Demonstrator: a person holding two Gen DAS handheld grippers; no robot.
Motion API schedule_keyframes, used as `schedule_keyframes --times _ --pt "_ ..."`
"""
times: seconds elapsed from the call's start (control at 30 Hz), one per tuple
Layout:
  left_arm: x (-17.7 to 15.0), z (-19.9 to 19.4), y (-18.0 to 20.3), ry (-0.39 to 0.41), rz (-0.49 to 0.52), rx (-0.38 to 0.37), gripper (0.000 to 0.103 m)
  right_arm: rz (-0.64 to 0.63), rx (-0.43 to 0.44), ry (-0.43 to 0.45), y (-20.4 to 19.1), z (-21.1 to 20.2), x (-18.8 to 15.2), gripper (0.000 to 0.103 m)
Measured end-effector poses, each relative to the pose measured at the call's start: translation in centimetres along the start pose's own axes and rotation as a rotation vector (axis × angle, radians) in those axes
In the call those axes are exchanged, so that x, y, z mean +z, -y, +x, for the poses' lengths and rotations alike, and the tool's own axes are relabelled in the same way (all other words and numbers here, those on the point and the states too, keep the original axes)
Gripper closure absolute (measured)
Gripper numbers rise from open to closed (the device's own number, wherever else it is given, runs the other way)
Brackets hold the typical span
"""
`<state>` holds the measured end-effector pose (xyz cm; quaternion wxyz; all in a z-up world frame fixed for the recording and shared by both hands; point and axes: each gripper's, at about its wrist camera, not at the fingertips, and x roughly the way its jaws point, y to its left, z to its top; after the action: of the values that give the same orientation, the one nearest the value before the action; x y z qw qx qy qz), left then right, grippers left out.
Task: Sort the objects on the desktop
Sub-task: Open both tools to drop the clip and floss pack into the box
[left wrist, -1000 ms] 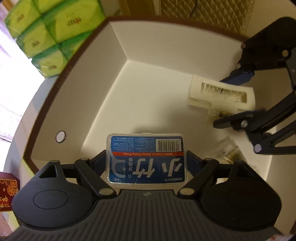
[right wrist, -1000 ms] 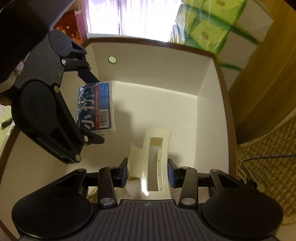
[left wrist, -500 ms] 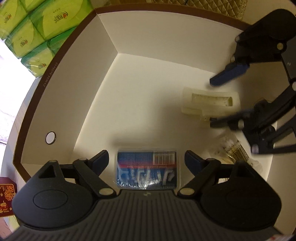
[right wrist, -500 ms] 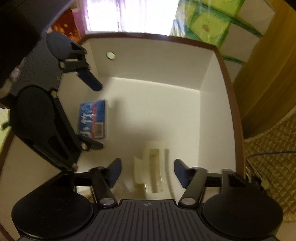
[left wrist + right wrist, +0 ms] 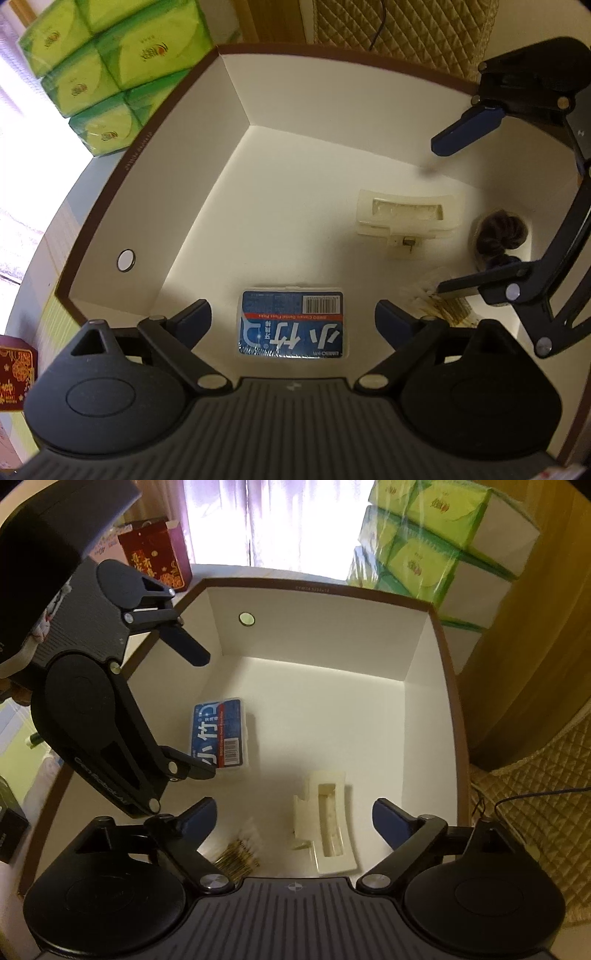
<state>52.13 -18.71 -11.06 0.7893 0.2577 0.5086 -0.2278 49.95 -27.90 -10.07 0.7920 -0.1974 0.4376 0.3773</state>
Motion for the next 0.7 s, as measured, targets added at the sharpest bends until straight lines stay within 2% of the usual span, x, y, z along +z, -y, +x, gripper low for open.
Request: schedule_keyframes --times 0.2,0.5,0.7 --pt "-0.9 -2.0 -0.1 0.042 -0.060 0.006 0.009 0.030 -0.005 0.030 -0.2 -1.9 -0.6 0.002" --pt "-3.0 -7.0 0.5 0.132 -0.153 0.005 0.009 0.073 -0.003 0.093 -1.1 -5.7 -2.0 0.002" --pt "-5.9 -10.7 0.7 0.184 -0.225 0.024 0.009 0.100 -0.004 0.134 -2.1 -8.1 -3.3 0.002"
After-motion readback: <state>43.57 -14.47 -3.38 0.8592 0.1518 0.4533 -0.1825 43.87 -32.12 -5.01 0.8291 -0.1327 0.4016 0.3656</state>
